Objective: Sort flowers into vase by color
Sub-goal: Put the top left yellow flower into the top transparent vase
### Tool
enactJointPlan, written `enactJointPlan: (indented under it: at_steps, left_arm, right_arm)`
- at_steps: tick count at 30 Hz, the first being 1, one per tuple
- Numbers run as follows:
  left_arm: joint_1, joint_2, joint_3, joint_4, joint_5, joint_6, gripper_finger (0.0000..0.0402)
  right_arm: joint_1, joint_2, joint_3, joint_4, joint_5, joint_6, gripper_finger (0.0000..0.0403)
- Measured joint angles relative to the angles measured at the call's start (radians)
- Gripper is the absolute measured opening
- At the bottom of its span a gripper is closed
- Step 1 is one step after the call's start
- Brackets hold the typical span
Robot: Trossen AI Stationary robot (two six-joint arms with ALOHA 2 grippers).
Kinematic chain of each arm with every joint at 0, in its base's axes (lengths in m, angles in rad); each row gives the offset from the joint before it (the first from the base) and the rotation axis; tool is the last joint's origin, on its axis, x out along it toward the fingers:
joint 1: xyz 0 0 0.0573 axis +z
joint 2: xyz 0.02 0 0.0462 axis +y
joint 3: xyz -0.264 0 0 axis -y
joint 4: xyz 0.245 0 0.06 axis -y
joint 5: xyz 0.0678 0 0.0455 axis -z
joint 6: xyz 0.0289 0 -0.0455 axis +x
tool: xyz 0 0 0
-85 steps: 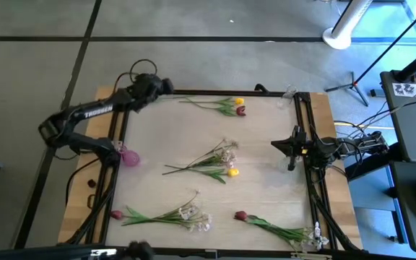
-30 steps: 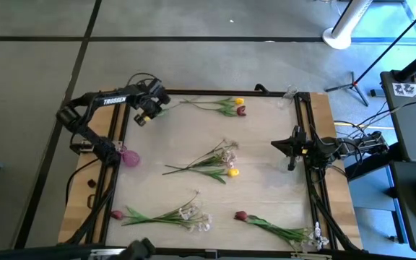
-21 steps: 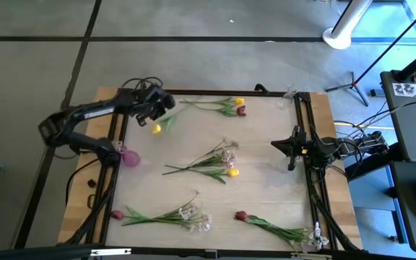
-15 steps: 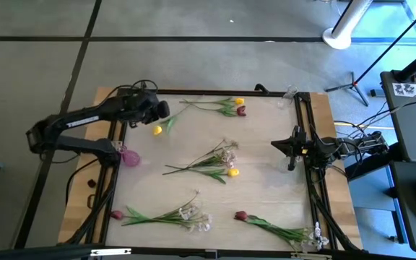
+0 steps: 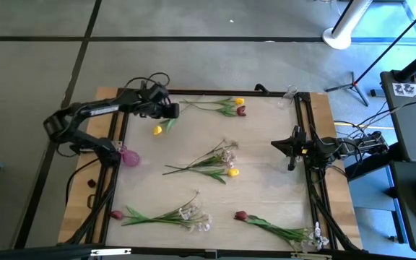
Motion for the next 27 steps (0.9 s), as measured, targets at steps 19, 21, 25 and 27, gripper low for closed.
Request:
enactJointPlan:
  at_steps: [19,21,25,27]
  left_arm:
    - [-0.010,0.287,0.004,0.122,-0.088,0.264,0.0132]
    - [-0.017,0.295,0.005,0.123,-0.091,0.262,0.0118]
    - [-0.050,0.286,0.003,0.130,-0.114,0.265,0.0064]
    - [-0.076,0.281,0.005,0.130,-0.141,0.263,0.0026]
  right_arm:
    - [0.000,0.000,0.000,0.000,0.000,0.000,0.0001]
    - [0.000,0.000,0.000,0.000,0.000,0.000,0.0001]
    - [0.000,0.000,0.000,0.000,0.000,0.000,0.0001]
    - [0.000,0.000,0.000,0.000,0.000,0.000,0.0001]
